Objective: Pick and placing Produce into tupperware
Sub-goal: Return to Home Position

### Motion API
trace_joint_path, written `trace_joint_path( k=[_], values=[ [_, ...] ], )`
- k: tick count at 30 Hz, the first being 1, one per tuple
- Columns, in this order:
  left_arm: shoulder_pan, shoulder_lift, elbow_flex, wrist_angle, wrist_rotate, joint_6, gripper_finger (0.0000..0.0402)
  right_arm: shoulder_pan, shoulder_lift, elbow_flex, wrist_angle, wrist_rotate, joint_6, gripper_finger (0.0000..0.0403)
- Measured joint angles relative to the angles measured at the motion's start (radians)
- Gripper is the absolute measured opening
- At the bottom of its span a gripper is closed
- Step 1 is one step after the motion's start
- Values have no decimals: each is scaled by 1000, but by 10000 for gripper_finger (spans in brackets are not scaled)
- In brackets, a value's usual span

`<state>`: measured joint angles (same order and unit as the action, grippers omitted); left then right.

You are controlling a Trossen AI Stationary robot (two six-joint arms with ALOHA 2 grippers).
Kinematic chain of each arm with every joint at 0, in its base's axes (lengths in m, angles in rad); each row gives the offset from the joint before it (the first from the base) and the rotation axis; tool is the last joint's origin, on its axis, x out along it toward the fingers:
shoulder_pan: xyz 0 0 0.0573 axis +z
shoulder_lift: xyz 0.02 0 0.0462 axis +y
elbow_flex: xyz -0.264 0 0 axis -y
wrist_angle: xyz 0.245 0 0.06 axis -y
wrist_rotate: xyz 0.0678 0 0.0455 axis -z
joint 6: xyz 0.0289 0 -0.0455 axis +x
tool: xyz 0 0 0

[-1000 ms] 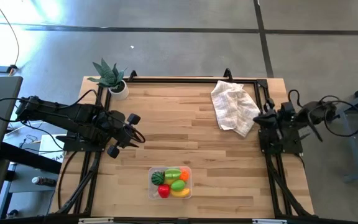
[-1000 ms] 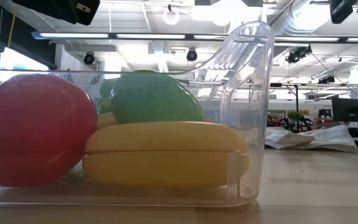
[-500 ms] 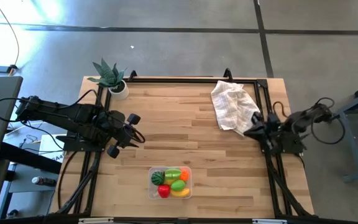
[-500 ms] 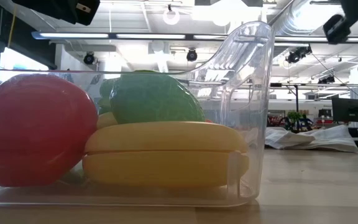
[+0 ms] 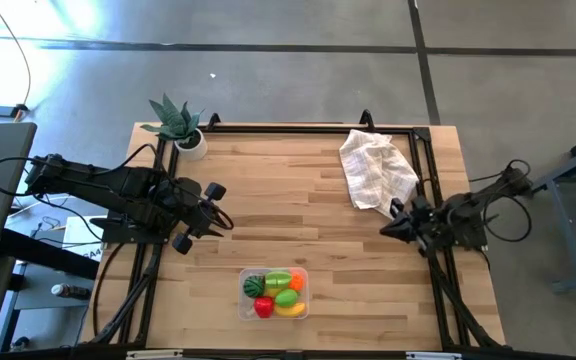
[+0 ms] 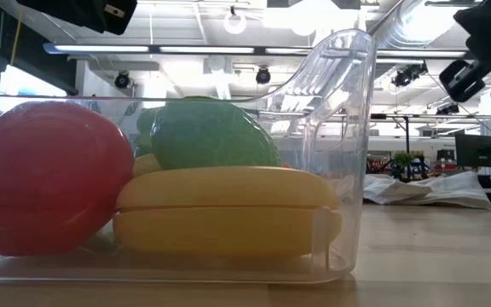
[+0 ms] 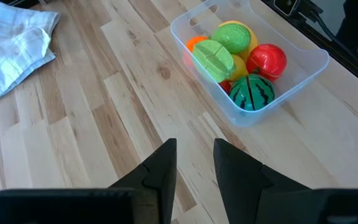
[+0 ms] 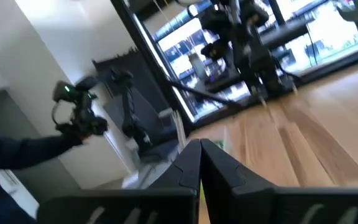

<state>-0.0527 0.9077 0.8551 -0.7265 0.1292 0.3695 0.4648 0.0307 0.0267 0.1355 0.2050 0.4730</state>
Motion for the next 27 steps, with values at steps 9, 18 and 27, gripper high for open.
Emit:
trace_joint_path(
  k=[9, 18, 27],
  values=[
    [0, -3, 9, 175, 9, -76, 95, 0, 0, -17, -4, 49, 1, 0],
    [-21, -300, 223, 183, -1, 20, 95, 0, 1, -17, -43, 75, -1, 0],
    [-46, -639, 75, 138, -91, -2, 95, 0, 2, -17, -51, 75, -2, 0]
  ],
)
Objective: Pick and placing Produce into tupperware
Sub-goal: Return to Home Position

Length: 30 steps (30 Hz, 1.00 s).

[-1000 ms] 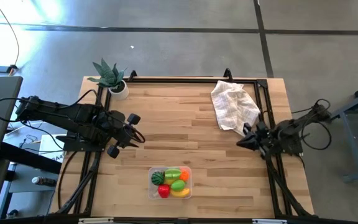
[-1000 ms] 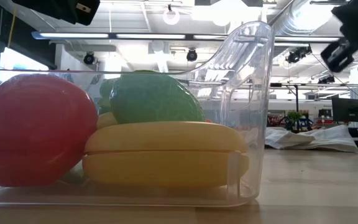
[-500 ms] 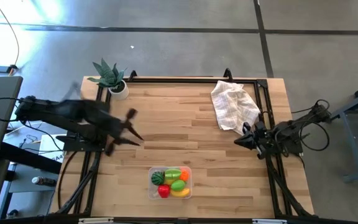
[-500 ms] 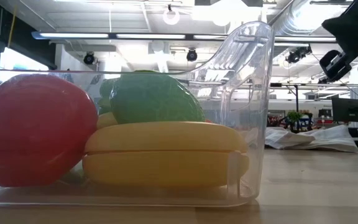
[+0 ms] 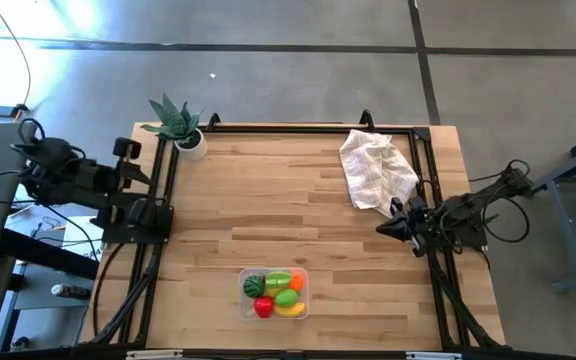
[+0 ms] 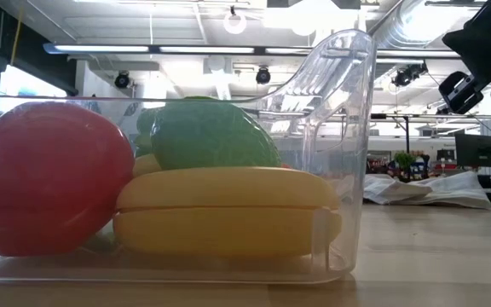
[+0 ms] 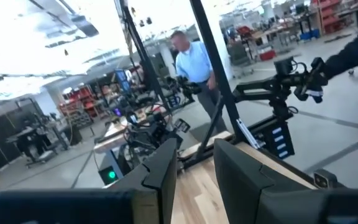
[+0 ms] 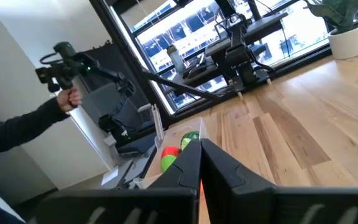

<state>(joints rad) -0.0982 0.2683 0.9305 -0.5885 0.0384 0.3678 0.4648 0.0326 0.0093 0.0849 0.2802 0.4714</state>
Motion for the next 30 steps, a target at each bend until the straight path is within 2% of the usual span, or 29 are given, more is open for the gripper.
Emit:
trace_joint_path(
  k=[12, 16, 23, 30],
  values=[
    [0, -262, -271, 143, 21, -1, 95, 0, 0, 0, -26, 0, 0, 0],
    [0, -260, -363, 197, 29, -6, 95, 0, 0, -1, -26, 0, 0, 0],
    [0, -263, -576, 444, 104, -12, 95, 0, 0, -1, -27, 0, 0, 0],
    [0, -262, -726, 481, 78, -64, 95, 0, 0, -1, -27, -1, 0, 0]
  ],
)
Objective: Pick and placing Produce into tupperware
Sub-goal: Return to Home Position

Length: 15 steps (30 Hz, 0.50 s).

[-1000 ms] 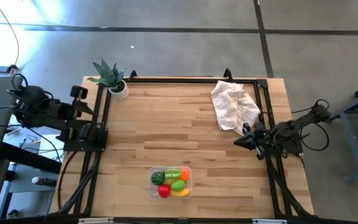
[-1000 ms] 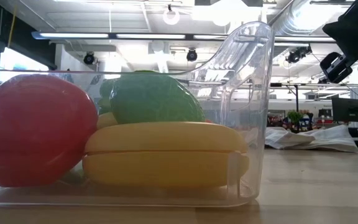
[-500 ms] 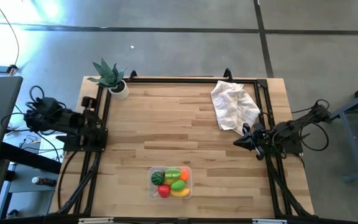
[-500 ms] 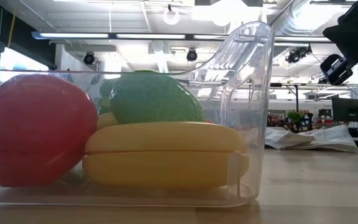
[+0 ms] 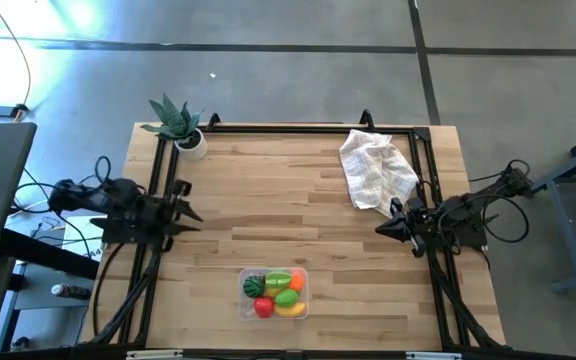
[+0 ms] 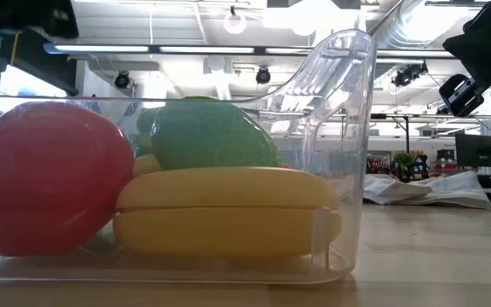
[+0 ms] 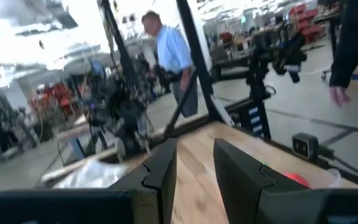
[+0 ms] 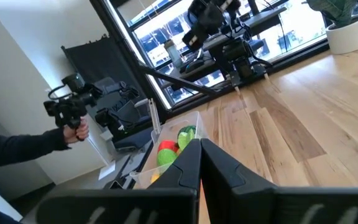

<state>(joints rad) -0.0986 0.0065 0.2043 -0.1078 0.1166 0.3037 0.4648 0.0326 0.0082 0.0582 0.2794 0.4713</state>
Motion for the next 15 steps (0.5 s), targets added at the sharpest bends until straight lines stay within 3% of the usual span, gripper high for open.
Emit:
trace_joint_path(
  k=[8, 15],
  values=[
    [0, 0, -114, 136, -4, -21, 95, 0, 0, 0, 0, -1, 0, 0],
    [0, 0, -155, 105, -5, -19, 95, 0, 0, 0, 0, -1, 0, 0]
  ],
)
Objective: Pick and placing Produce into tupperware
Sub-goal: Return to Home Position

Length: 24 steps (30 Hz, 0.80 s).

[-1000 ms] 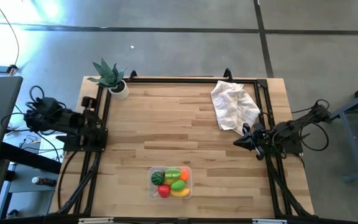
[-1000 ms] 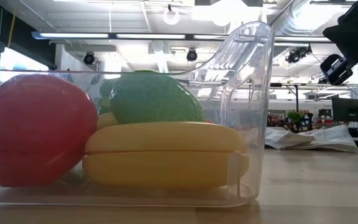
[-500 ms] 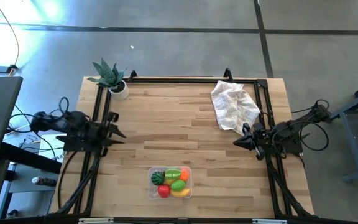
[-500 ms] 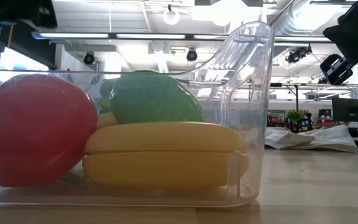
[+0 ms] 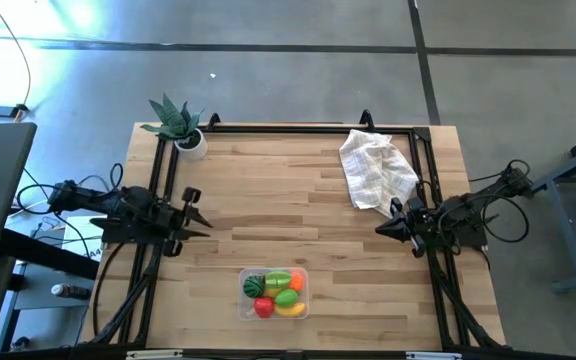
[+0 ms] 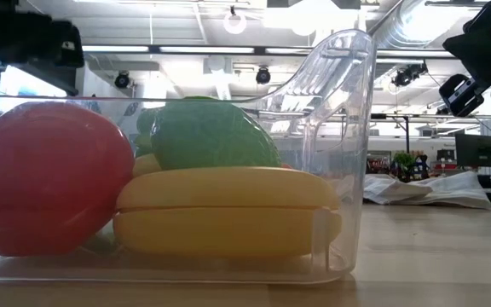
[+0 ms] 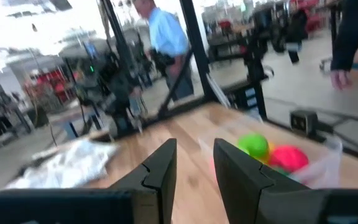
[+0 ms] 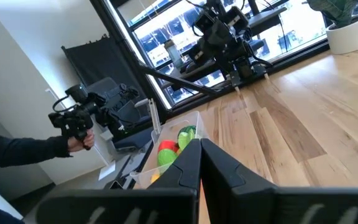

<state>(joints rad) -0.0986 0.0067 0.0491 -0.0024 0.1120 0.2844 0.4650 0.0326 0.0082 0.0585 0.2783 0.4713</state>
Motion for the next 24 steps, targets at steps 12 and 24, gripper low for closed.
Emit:
trace_joint_path(
  k=[12, 24],
  values=[
    [0, 24, -7, -61, -16, 3, 95, 0, 0, 0, 0, 0, 0, 0],
    [0, 24, -7, -61, -19, 2, 95, 0, 0, 0, 0, 0, 0, 0]
  ],
)
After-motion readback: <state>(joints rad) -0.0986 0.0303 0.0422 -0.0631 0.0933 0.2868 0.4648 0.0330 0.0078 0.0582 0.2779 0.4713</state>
